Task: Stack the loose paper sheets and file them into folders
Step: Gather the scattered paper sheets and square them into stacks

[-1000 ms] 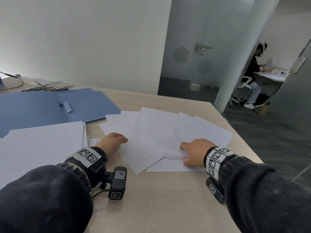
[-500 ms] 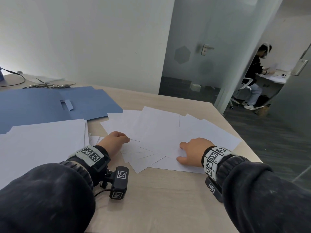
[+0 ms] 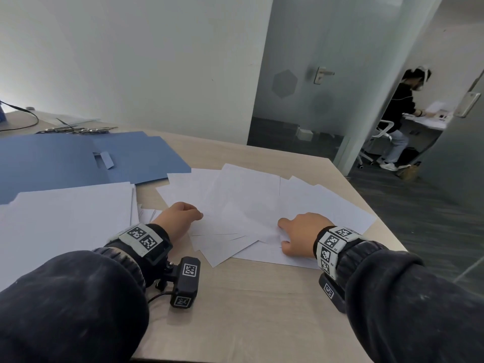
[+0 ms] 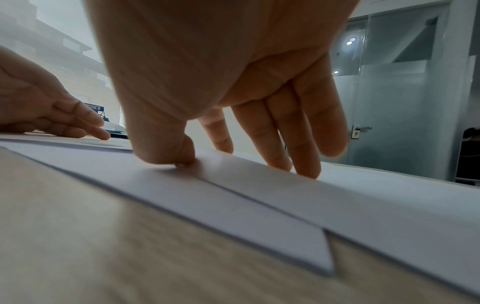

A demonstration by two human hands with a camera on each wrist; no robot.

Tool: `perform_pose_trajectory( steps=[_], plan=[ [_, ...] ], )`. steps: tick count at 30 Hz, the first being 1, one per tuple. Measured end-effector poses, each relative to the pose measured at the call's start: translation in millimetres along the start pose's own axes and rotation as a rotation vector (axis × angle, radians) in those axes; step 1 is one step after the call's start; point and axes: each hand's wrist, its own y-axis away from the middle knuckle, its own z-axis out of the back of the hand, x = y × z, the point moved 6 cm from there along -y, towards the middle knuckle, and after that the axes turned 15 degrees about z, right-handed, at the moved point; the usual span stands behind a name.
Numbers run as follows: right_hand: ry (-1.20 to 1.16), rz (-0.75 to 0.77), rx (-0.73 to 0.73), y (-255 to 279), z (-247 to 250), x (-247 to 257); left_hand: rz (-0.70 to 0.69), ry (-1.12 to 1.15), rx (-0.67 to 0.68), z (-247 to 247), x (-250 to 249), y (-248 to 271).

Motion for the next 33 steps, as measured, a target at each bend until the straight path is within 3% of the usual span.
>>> perform_pose_trajectory(
  steps=[11,15,23,28,33],
  plan=[
    [-0.011,0.019,0.005,8.6,-5.8,-3.0,0.001,-0.009,-0.003,-4.2,-0.5,-1.3],
    [-0.028,0.029,0.029,14.3,-10.4,-1.9,0.046,-0.015,-0.143,3.4,-2.3,-1.5],
    [-0.065,0.062,0.030,18.7,-8.7,-1.9,0.200,0.367,-0.157,10.8,-9.8,-13.1],
    [-0.090,0.062,0.057,12.0,-8.8,-5.6,0.187,0.150,-0.210,16.9,-7.4,-28.4],
    [-0.149,0.039,0.086,4.0,-6.4,-11.6,0.155,-0.145,-0.147,10.3,-24.4,-40.7]
  ],
)
